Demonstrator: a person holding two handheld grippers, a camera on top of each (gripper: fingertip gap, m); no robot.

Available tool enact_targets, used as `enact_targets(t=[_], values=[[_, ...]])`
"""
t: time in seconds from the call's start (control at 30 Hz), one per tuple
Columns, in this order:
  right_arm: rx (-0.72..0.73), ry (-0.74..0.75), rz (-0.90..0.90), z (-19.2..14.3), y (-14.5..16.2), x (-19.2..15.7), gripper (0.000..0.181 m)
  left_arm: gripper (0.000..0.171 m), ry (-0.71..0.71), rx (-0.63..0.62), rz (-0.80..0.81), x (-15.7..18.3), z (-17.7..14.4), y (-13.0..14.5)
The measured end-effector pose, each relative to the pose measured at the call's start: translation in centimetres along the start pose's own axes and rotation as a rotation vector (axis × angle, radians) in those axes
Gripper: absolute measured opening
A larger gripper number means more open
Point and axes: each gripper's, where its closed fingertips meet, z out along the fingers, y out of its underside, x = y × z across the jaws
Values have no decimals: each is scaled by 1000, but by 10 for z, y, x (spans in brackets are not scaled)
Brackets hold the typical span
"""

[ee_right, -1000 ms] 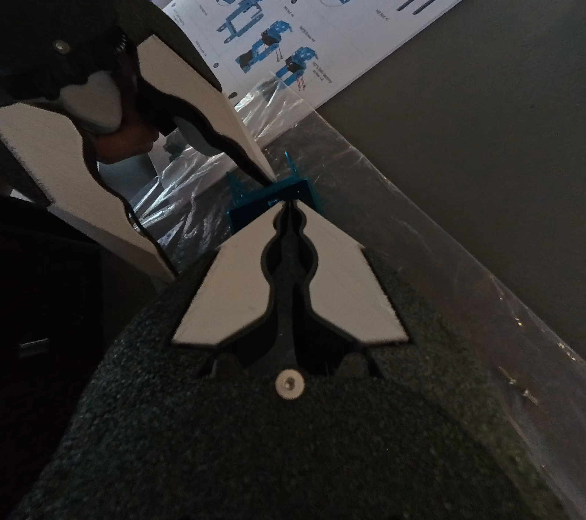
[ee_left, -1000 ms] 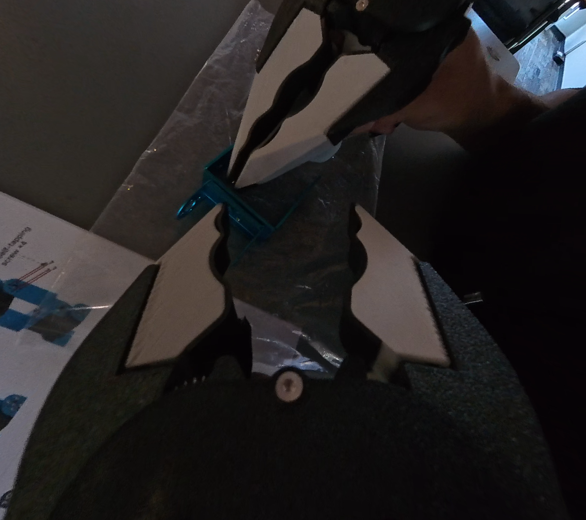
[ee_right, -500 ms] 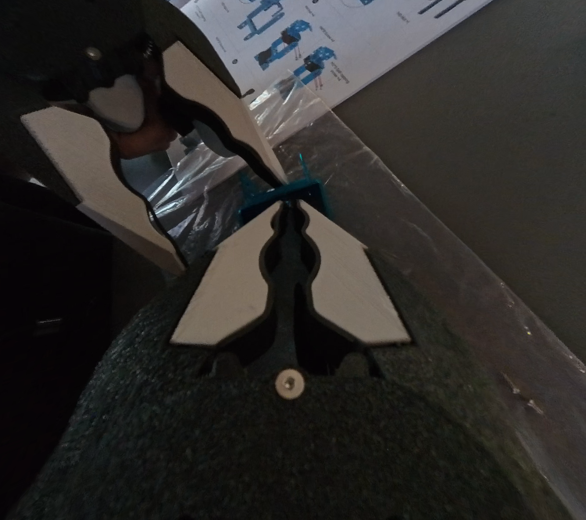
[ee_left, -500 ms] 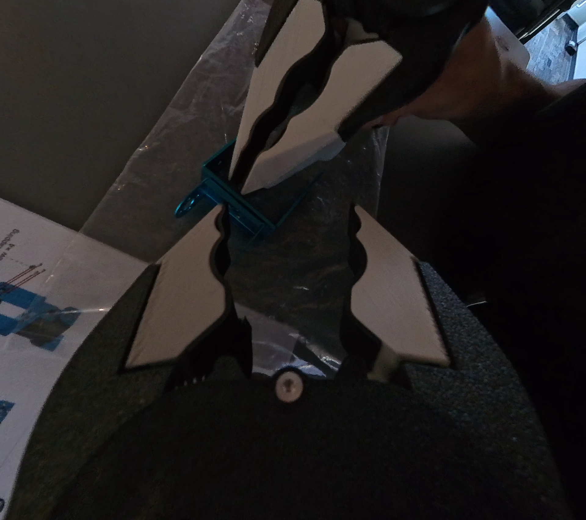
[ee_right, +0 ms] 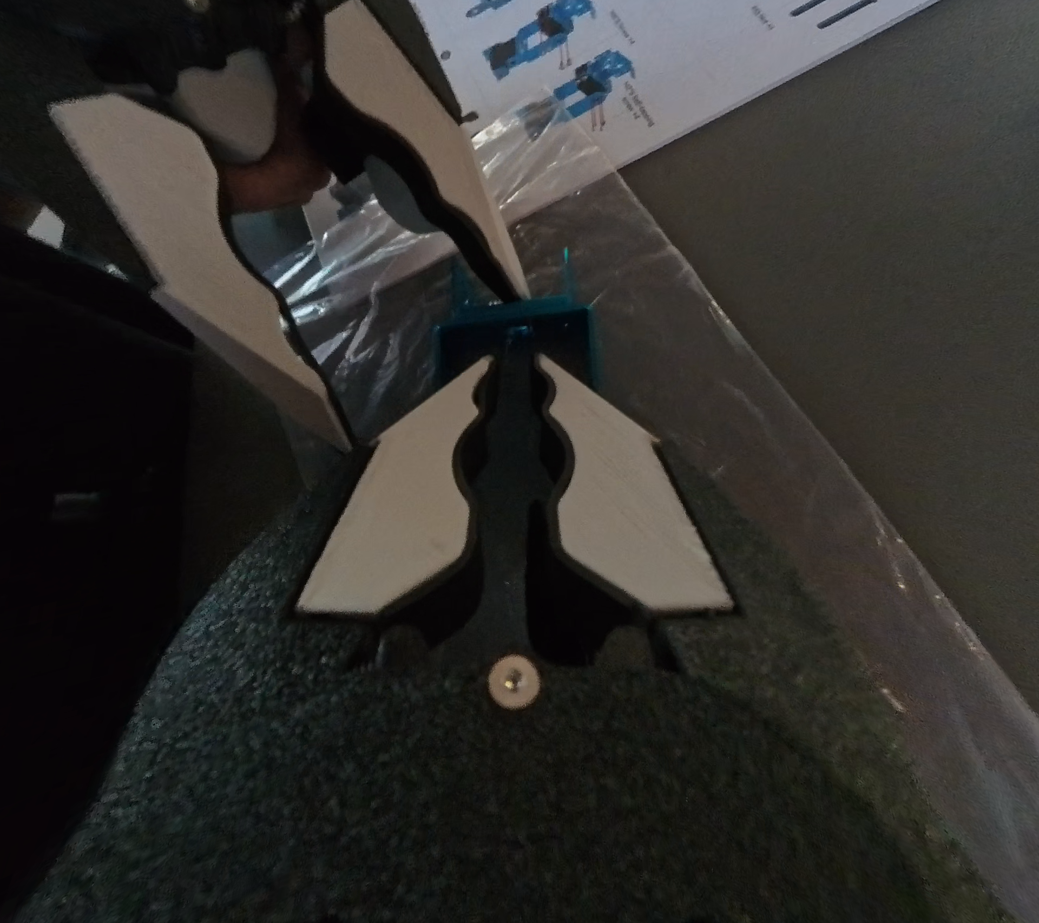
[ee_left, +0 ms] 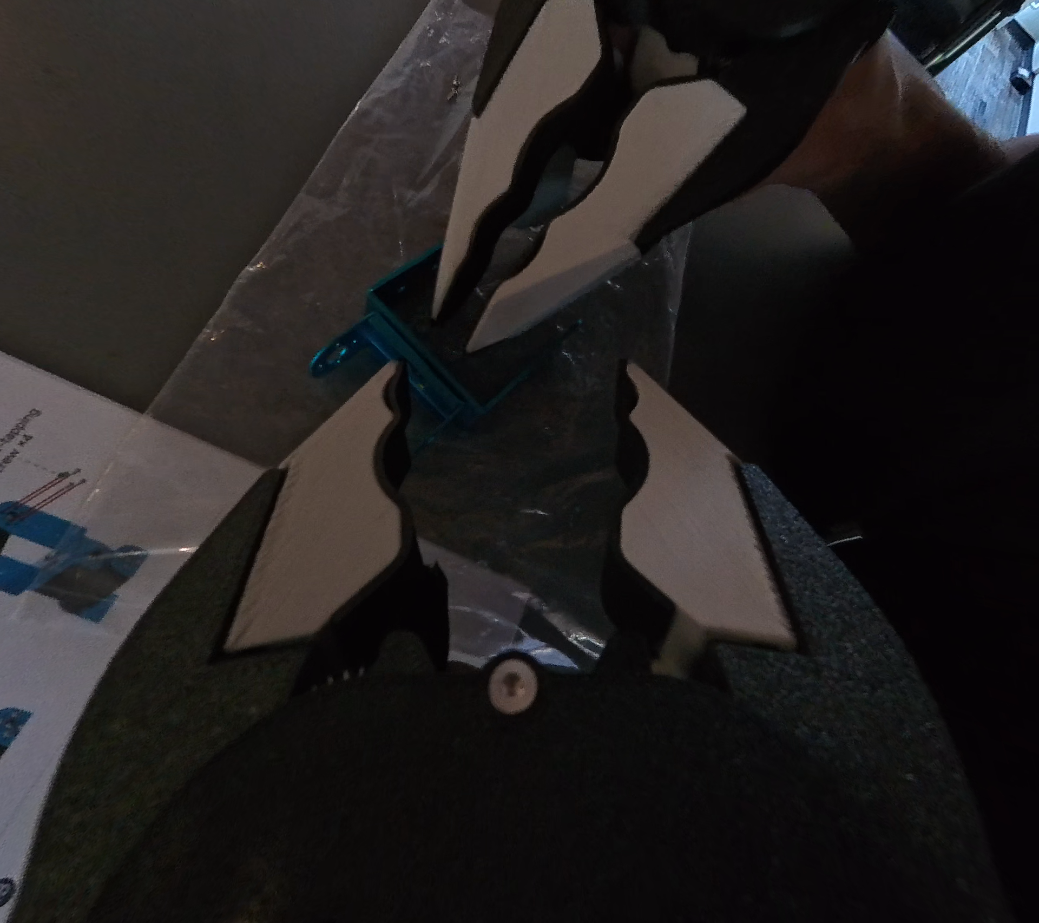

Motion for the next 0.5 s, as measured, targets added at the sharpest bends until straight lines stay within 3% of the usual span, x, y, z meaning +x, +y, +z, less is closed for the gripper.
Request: enact_targets(t=[0.03, 0.17, 0.23, 0.5], values=[[-22, 18, -20, 1, 3, 3, 11, 73, -1, -1, 3, 0, 0, 0], [-20, 21, -82, 8, 1, -1, 12, 73, 0, 2, 7, 1, 1, -1], [-18, 38, -107, 12, -3, -2, 22, 73, -2, 3, 5, 1, 1, 0], [-30, 46, -166, 17, -12, -7, 21, 74, -31, 25, 4, 0, -7, 1]])
